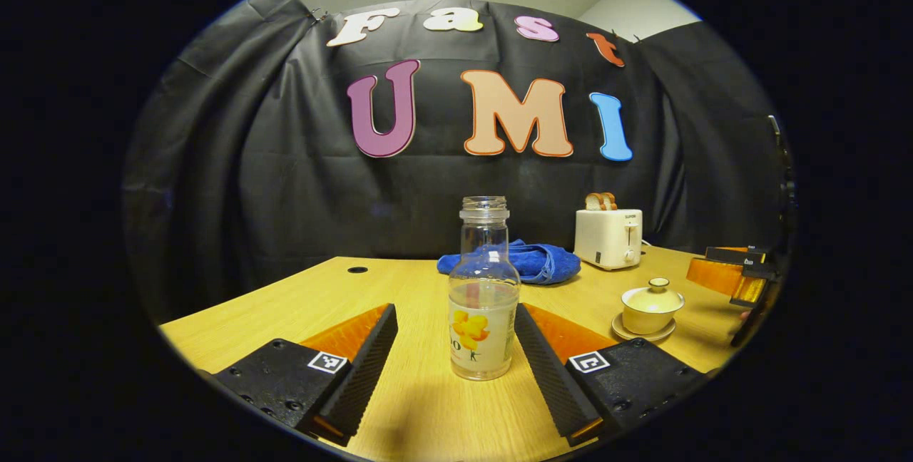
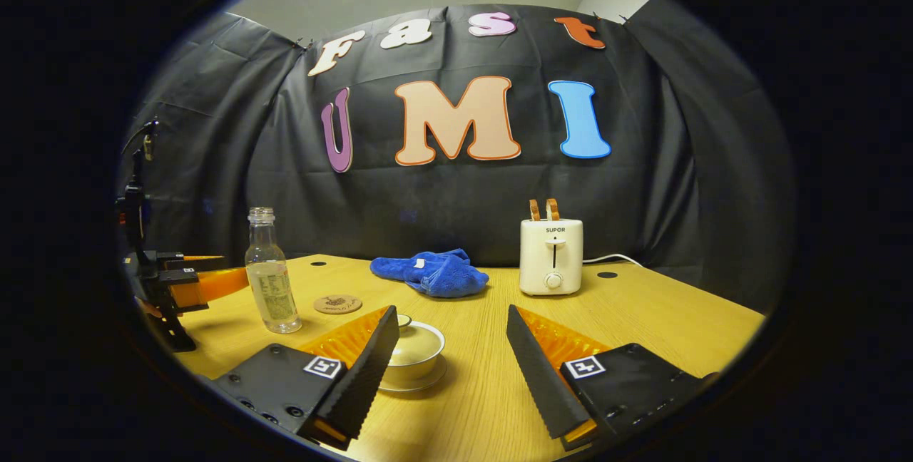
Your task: Open the teacup lid with one hand, grasp the water bottle and pour water into the teacup with the other hand; after pouring, place the water bottle on the coaster and then close the teacup lid.
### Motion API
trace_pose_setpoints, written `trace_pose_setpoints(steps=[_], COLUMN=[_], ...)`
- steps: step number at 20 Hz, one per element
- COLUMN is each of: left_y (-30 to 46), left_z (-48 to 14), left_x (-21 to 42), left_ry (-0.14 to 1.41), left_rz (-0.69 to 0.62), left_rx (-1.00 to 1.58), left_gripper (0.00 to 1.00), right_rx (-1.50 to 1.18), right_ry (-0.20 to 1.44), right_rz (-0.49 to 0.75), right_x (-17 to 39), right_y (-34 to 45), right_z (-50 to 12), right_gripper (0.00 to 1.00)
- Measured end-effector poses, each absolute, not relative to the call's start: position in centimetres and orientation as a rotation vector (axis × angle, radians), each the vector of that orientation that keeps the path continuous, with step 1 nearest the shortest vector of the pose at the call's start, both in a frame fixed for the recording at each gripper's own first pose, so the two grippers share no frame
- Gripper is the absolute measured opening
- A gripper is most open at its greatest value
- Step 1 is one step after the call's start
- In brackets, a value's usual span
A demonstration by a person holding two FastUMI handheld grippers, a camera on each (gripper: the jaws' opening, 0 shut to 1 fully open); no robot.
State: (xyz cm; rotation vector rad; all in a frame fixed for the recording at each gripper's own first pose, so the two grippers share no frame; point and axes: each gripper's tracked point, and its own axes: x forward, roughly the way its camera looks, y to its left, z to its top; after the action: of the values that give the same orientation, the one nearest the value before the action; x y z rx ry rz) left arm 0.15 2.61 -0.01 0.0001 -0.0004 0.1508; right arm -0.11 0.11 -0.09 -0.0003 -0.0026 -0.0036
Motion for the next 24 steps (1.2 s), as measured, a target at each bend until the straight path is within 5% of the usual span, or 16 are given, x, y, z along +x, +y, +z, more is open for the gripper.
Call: trace_pose_setpoints(steps=[11,12,24], left_y=[2.6,2.7,2.1], left_z=[0.0,-0.1,-0.1], left_x=[0.2,0.2,0.2], left_ry=[-0.004,-0.004,-0.007], left_rz=[0.156,0.156,0.151], left_rx=[0.001,0.000,0.001], left_gripper=[0.96,0.96,0.96], right_rx=[0.009,0.006,-0.063], right_ry=[0.012,0.016,0.155], right_rz=[0.190,0.188,0.177], right_x=[0.5,0.7,5.0], right_y=[4.0,4.1,5.6], right_z=[-0.5,-0.5,-3.0], right_gripper=[0.94,0.99,0.97])
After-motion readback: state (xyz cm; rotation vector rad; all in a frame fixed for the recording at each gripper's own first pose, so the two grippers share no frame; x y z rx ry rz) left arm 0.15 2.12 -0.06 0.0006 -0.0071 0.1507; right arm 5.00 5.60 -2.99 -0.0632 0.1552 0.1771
